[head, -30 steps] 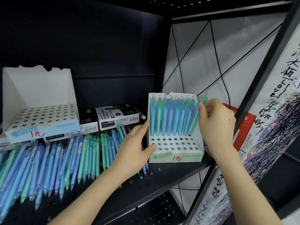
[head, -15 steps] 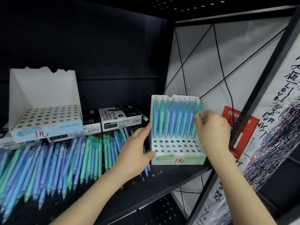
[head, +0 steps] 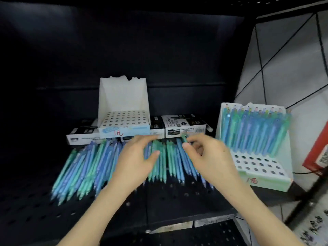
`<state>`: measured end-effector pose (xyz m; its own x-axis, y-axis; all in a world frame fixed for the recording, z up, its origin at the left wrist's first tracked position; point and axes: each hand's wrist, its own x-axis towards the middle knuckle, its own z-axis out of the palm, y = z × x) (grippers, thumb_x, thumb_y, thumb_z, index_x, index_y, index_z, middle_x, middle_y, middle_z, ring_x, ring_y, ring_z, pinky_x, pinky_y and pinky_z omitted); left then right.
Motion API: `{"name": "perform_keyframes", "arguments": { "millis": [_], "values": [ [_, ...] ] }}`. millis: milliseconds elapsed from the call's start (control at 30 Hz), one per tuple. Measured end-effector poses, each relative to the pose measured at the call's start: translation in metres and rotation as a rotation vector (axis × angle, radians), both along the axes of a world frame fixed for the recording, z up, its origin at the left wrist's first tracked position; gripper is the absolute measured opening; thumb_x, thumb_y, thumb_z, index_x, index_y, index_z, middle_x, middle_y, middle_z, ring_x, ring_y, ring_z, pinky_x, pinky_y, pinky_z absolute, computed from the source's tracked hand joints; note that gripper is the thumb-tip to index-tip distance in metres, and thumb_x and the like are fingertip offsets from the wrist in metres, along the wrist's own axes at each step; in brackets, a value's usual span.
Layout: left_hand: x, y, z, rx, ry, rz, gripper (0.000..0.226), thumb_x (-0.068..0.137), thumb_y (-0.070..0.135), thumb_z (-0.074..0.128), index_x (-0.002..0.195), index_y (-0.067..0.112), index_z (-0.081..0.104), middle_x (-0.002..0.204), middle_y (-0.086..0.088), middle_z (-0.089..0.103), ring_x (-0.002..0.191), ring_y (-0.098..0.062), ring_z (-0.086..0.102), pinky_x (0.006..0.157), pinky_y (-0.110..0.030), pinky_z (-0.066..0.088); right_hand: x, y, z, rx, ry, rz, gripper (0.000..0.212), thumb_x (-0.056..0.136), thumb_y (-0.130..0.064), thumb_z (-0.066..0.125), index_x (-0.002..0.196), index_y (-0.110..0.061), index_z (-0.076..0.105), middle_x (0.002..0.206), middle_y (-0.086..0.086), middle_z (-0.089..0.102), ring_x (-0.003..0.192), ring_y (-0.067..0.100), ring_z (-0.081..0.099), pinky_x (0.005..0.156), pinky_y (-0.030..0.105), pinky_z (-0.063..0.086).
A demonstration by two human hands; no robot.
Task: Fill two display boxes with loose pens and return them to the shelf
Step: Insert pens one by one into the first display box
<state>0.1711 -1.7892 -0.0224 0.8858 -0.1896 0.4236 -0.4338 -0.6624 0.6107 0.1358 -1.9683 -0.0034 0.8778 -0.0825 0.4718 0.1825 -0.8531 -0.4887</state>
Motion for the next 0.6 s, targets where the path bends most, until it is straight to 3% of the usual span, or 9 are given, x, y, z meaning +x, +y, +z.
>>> {"name": "perform_keyframes", "arguments": {
  "millis": [100, 167, 300, 600],
  "values": [
    [0.0, 0.06, -0.004, 0.106, 0.015, 0.29, 0.039, 0.088, 0.027, 0.061, 0.126, 0.022, 0.056, 0.127, -0.003, 0.054, 0.118, -0.022, 0.05, 0.098, -0.033, 0.039, 0.024, 0.037, -0.013, -0.087, 0.113, 0.117, 0.041, 0.092, -0.047, 0.047, 0.123, -0.022, 0.055, 0.092, -0.007, 0.065, 0.081, 0.009, 0.055, 0.069, 0.024, 0.04],
    [0.0, 0.092, -0.008, 0.22, 0.072, 0.459, 0.046, 0.087, 0.036, 0.06, 0.13, 0.022, 0.053, 0.129, -0.01, 0.053, 0.118, -0.03, 0.05, 0.098, -0.039, 0.041, 0.041, 0.057, -0.02, -0.151, 0.134, 0.136, 0.052, 0.089, -0.055, 0.045, 0.128, -0.021, 0.05, 0.11, -0.001, 0.064, 0.1, 0.016, 0.057, 0.08, 0.027, 0.045],
    [0.004, 0.128, -0.016, 0.364, 0.3, 0.591, 0.067, 0.084, 0.059, 0.05, 0.141, 0.025, 0.037, 0.136, -0.013, 0.045, 0.123, -0.033, 0.044, 0.098, -0.042, 0.041, 0.064, 0.083, -0.031, -0.265, 0.196, 0.091, 0.075, 0.083, -0.068, 0.041, 0.138, -0.017, 0.038, 0.137, 0.007, 0.046, 0.127, 0.028, 0.037, 0.1, 0.034, 0.035],
    [0.021, 0.141, -0.016, 0.002, 0.463, 0.534, 0.092, 0.076, 0.051, 0.069, 0.146, 0.012, 0.023, 0.145, -0.013, 0.038, 0.131, -0.029, 0.039, 0.104, -0.041, 0.039, 0.061, 0.083, -0.044, -0.253, 0.196, 0.089, 0.084, 0.081, -0.07, 0.042, 0.144, -0.017, 0.027, 0.13, 0.01, 0.048, 0.12, 0.026, 0.044, 0.095, 0.033, 0.041]
  ]
}}
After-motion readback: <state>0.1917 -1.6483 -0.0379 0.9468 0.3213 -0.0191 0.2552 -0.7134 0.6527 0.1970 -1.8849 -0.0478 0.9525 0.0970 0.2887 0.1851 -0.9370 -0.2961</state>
